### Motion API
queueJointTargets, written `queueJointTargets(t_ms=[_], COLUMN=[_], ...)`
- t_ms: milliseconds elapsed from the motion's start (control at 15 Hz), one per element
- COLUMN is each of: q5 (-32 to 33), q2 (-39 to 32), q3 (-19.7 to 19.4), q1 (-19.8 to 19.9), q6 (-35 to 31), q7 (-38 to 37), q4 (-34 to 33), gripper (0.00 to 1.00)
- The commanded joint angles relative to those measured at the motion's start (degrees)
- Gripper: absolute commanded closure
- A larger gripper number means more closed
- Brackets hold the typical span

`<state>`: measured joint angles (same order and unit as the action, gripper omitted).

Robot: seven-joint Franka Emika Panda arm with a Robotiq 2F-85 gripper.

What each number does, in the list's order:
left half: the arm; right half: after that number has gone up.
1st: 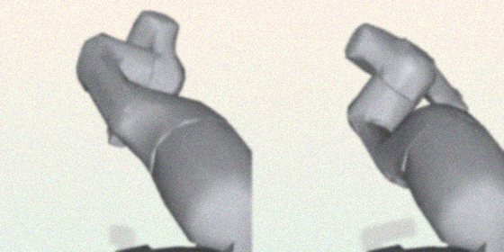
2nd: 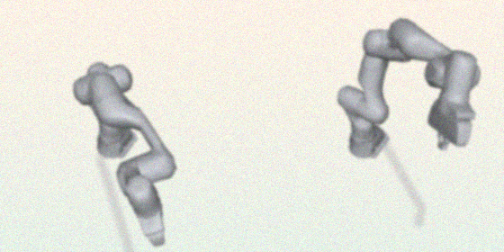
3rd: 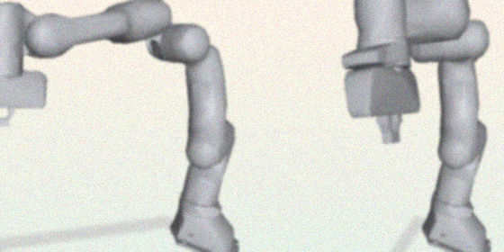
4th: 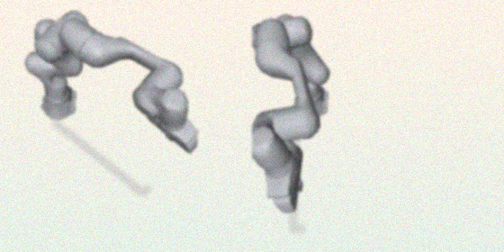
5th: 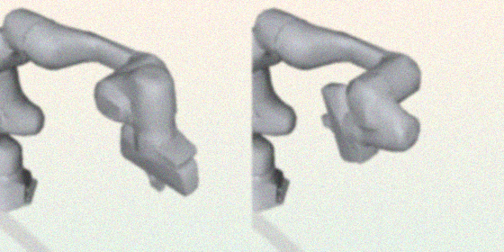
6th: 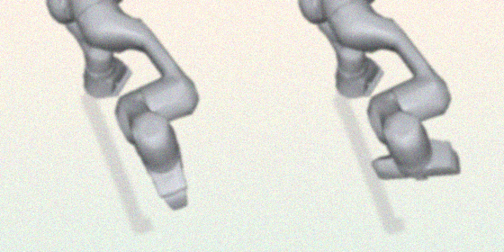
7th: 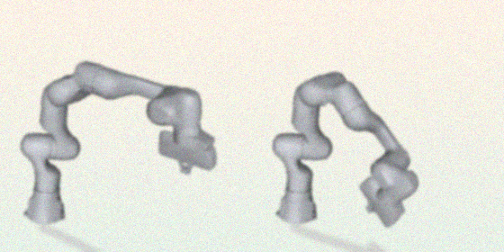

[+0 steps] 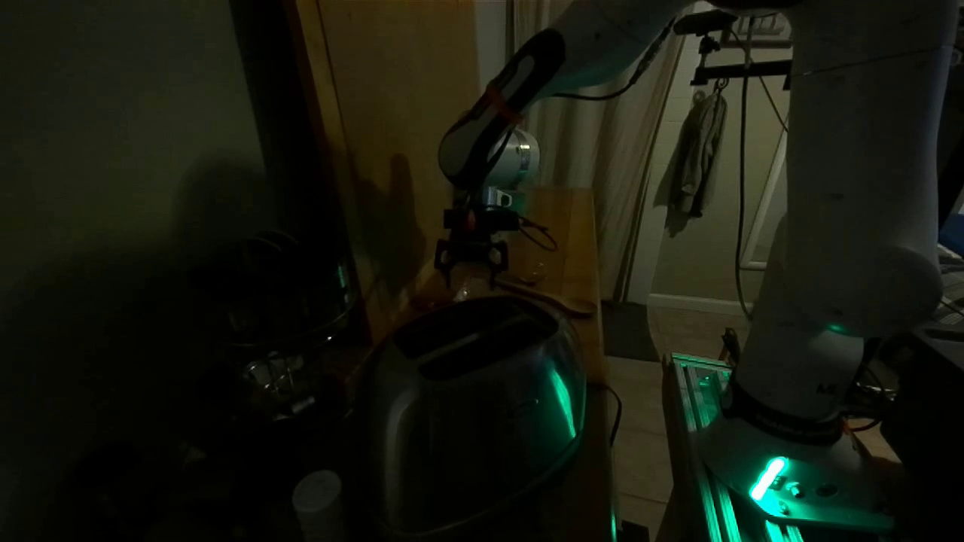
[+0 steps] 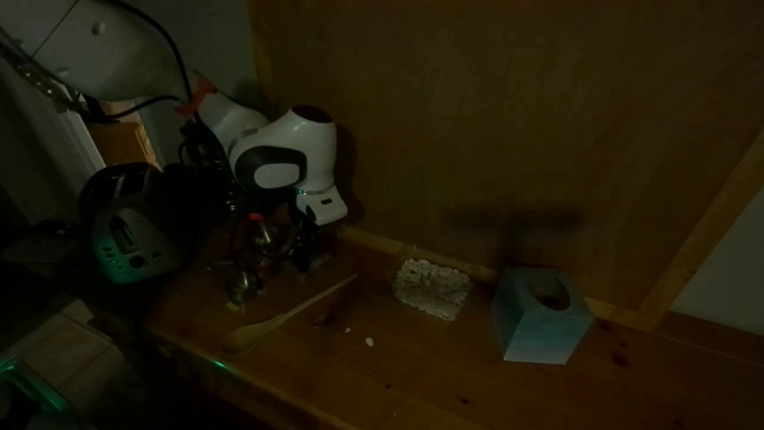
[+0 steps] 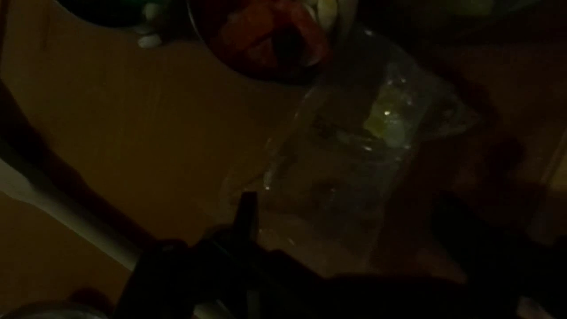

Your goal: Pour the contents in the packet into the silver bowl

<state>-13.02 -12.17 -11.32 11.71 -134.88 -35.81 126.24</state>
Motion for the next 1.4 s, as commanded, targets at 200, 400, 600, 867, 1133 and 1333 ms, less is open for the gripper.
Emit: queueJointTargets(t_ms=[200, 400, 600, 867, 1133, 1333], q5=[3.4, 6.7, 9.3, 13.2, 12.2, 12.2], q2=[7.0, 11.2, 15.5, 22.3, 23.4, 24.3], q3=[-2.2, -2.8, -2.9, -2.0, -1.4, -1.2], q1=[-0.7, -0.1, 0.7, 1.8, 2.4, 2.6], q6=[0.0, 2.8, 7.7, 13.6, 15.2, 15.8], q7=[-1.8, -2.1, -1.3, -2.3, -0.6, -0.6], q4=[0.5, 0.5, -0.3, -0.5, -1.2, -1.2], gripper=[0.0, 0.0, 0.0, 0.0, 0.0, 0.0])
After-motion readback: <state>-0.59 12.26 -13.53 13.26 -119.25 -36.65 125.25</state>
